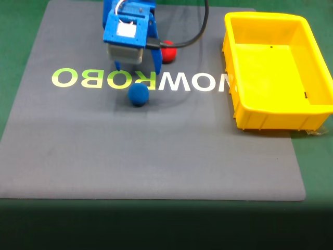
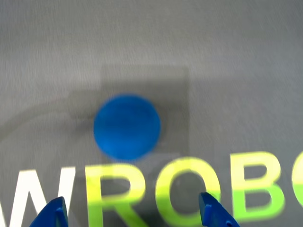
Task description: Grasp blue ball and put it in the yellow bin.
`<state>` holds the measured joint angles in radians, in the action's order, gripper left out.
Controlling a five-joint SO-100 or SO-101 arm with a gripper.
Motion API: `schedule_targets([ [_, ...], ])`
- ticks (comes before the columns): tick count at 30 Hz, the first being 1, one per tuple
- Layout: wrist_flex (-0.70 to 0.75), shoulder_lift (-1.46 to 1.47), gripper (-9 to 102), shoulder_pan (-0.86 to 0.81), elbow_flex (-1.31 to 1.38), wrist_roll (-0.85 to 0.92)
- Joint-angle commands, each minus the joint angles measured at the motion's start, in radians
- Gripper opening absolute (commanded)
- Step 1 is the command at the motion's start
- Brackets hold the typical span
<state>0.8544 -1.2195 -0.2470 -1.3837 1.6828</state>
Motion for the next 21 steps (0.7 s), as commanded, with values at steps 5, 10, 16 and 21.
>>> schedule_targets([
  [5, -0.025, 0.109, 31, 0.026, 0.212, -0.018],
  [10, -0.025, 0.199, 31, 0.032, 0.308, -0.009],
  [16, -0.018, 0.265, 30, 0.038, 0.365, -0.002],
  [21, -0.018, 0.291, 14, 0.043, 0.38, -0.011],
])
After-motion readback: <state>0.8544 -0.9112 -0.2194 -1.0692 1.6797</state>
